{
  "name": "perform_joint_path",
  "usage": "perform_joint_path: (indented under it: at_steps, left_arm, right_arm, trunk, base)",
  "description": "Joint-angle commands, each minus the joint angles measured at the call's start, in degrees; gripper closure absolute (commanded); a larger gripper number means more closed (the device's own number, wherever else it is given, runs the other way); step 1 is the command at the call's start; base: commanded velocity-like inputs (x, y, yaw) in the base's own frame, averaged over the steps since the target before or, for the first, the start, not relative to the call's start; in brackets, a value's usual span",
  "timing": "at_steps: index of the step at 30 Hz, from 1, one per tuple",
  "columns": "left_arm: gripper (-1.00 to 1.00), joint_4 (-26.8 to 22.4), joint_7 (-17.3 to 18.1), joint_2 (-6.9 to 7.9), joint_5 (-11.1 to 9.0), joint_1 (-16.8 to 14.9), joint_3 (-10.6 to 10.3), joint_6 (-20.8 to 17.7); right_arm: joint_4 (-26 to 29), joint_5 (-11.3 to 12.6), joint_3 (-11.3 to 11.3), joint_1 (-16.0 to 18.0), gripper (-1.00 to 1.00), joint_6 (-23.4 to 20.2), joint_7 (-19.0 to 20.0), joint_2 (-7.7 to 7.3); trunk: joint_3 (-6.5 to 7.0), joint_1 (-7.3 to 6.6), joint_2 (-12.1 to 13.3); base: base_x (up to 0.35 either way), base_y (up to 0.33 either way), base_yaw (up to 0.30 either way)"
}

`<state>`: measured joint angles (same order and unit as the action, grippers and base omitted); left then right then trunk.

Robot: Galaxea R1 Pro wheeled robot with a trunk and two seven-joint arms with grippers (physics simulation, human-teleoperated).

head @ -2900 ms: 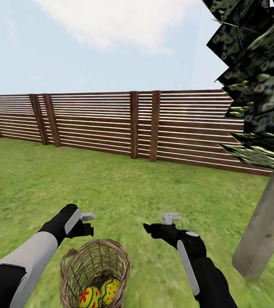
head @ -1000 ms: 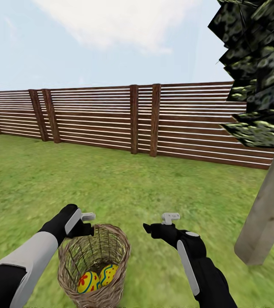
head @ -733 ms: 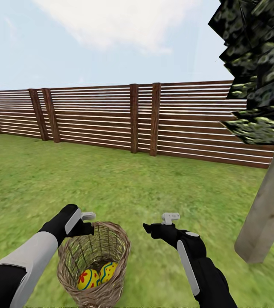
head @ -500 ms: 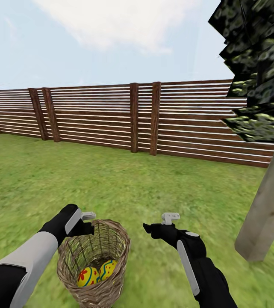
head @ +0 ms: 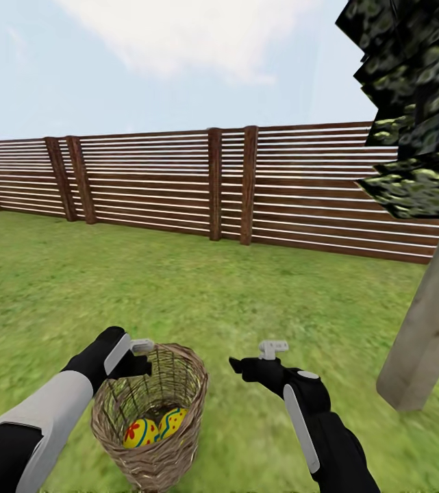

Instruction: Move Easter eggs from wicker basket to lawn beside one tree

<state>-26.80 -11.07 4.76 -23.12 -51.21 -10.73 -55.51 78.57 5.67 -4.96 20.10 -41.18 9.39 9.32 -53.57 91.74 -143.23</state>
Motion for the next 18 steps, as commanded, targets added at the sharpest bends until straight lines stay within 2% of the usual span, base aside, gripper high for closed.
perform_joint_path:
  at_steps: [1,18]
  left_arm:
    - [-1.00,-0.09,0.19,0.10,-0.61,-0.03,-0.48,-0.14]
    - [-1.00,-0.30,0.70,0.14,-0.53,-0.03,-0.58,-0.05]
  right_arm:
    - [0.07,0.54,0.06,0.03,-1.00,-0.30,-0.11,0.01]
    - [0.09,0.57,0.04,0.03,-1.00,-0.30,0.10,0.00]
  trunk:
    - [-0.29,0.01,-0.05]
    - [-4.06,0.45,-0.27]
  base:
    - [0.000,0.000,0.000]
    - [0.000,0.000,0.000]
